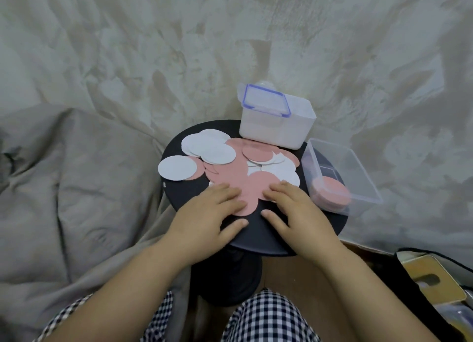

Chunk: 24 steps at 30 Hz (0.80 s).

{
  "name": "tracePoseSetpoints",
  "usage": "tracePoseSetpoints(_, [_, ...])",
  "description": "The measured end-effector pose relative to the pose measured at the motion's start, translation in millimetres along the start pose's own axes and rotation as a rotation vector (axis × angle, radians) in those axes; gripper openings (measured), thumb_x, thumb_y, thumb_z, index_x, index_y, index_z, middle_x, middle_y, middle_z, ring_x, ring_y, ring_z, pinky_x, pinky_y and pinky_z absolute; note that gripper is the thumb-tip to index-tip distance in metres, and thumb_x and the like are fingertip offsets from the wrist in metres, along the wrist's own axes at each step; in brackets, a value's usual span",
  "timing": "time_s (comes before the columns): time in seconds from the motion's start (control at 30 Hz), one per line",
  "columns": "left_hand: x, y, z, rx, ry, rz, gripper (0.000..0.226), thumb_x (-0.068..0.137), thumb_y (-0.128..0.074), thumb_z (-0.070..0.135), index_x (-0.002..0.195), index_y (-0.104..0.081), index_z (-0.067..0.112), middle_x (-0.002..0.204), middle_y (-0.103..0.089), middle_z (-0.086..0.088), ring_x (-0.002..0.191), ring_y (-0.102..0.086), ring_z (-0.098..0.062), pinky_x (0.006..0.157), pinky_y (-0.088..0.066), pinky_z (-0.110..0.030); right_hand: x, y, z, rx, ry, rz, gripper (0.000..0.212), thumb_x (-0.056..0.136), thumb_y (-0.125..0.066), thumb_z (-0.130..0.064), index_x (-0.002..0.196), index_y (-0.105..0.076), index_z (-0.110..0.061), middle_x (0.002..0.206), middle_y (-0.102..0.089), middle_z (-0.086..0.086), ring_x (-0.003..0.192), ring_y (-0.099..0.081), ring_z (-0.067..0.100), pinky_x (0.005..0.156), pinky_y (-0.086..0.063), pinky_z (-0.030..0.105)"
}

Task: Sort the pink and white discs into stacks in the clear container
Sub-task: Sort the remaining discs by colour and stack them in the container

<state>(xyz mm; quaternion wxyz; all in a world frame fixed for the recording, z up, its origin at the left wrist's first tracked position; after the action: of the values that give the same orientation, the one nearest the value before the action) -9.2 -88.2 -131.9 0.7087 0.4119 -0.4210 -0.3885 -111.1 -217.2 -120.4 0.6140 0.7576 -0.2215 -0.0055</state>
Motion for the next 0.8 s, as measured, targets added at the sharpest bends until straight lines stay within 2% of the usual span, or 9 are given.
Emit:
tracePoseSetpoints(0.07, [-12,-2,4,-0.002,-0.050,0.032,0.046,0.085,-0.041,0.050,0.103,-0.070,0.019,0.116,-0.066,0.000,0.112,-0.060,-0.024,0.090,-0.051,-0.043,-14,2,3,0.007,0.023,0.066,0.041,0.088,-0.052,-0.043,0.120,-0.061,-0.019,0.126,-0.058,-0.004,0.130,-0.040,0.016,0.105,-0.026,0.023])
tracePoseSetpoints(0.13, [-27,-4,8,-0.015,-0.071,0.067,0.051,0.090,-0.036,0.054,0.106,-0.069,0.019,0.117,-0.065,0.001,0.115,-0.058,-0.022,0.100,-0.042,-0.041,-30,5,5,0.050,0.027,0.122,0.043,0.086,-0.047,-0.048,0.114,-0.064,-0.020,0.117,-0.061,-0.008,0.123,-0.043,0.010,0.102,-0.026,0.017])
tracePoseSetpoints(0.27, [-38,-8,12,-0.045,-0.048,0.138,0.055,0.086,-0.042,0.057,0.112,-0.066,0.016,0.126,-0.060,-0.003,0.122,-0.052,-0.021,0.109,-0.028,-0.036,-47,2,5,0.098,0.020,0.112,0.059,0.083,-0.040,-0.060,0.126,-0.056,-0.021,0.134,-0.046,-0.010,0.128,-0.032,0.003,0.106,-0.019,0.015])
tracePoseSetpoints(0.33, [-37,-10,13,-0.032,-0.053,0.143,0.055,0.081,-0.048,0.056,0.112,-0.067,0.015,0.126,-0.061,-0.005,0.121,-0.053,-0.023,0.106,-0.029,-0.036,-49,-4,3,0.076,0.034,0.051,0.072,0.082,-0.033,-0.071,0.131,-0.051,-0.021,0.141,-0.041,-0.009,0.132,-0.032,0.007,0.108,-0.022,0.022])
tracePoseSetpoints(0.4, [-37,-11,13,-0.029,-0.090,0.143,0.049,0.079,-0.052,0.051,0.109,-0.068,0.016,0.122,-0.063,-0.003,0.118,-0.055,-0.022,0.104,-0.031,-0.033,-51,-9,2,0.064,0.072,0.029,0.073,0.082,-0.031,-0.072,0.131,-0.052,-0.022,0.141,-0.042,-0.008,0.132,-0.036,0.011,0.107,-0.028,0.031])
tracePoseSetpoints(0.53, [-42,-7,8,-0.180,-0.129,0.195,0.034,0.080,-0.055,0.038,0.101,-0.072,0.018,0.113,-0.068,0.002,0.114,-0.054,-0.012,0.101,-0.037,-0.031,-59,-8,1,0.126,0.169,0.122,0.052,0.083,-0.050,-0.053,0.117,-0.064,-0.016,0.130,-0.055,-0.004,0.125,-0.044,0.008,0.107,-0.034,0.028])
tracePoseSetpoints(0.63, [-49,7,6,-0.395,-0.067,0.319,0.028,0.086,-0.053,0.033,0.106,-0.071,0.024,0.112,-0.068,0.012,0.112,-0.057,-0.003,0.100,-0.041,-0.029,-68,-1,-2,0.271,0.181,0.247,0.036,0.089,-0.051,-0.045,0.100,-0.071,-0.017,0.117,-0.064,-0.004,0.117,-0.053,0.007,0.105,-0.038,0.026])
tracePoseSetpoints(0.7, [-53,20,4,-0.580,0.059,0.419,0.026,0.089,-0.054,0.027,0.111,-0.068,0.031,0.110,-0.066,0.025,0.109,-0.058,0.003,0.096,-0.044,-0.020,-72,8,-3,0.449,0.087,0.302,0.024,0.088,-0.055,-0.041,0.097,-0.070,-0.025,0.109,-0.068,-0.010,0.109,-0.060,0.006,0.098,-0.045,0.027])
tracePoseSetpoints(0.8, [-53,31,5,-0.769,0.254,0.538,0.021,0.090,-0.060,0.017,0.100,-0.069,0.033,0.099,-0.067,0.029,0.098,-0.061,0.008,0.082,-0.044,-0.007,-70,19,-2,0.696,-0.162,0.400,0.010,0.083,-0.066,-0.033,0.088,-0.069,-0.041,0.087,-0.070,-0.018,0.086,-0.063,0.002,0.077,-0.049,0.016])
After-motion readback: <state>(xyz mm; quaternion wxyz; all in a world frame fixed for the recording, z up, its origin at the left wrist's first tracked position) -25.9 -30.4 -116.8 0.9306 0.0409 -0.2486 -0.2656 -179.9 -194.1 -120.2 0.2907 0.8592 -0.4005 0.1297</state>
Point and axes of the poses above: each hand's wrist, its own x-axis towards the middle knuckle, its own y-axis out of the back of the hand, z = x × y, the point moved 5 cm from there along x, towards the middle knuckle
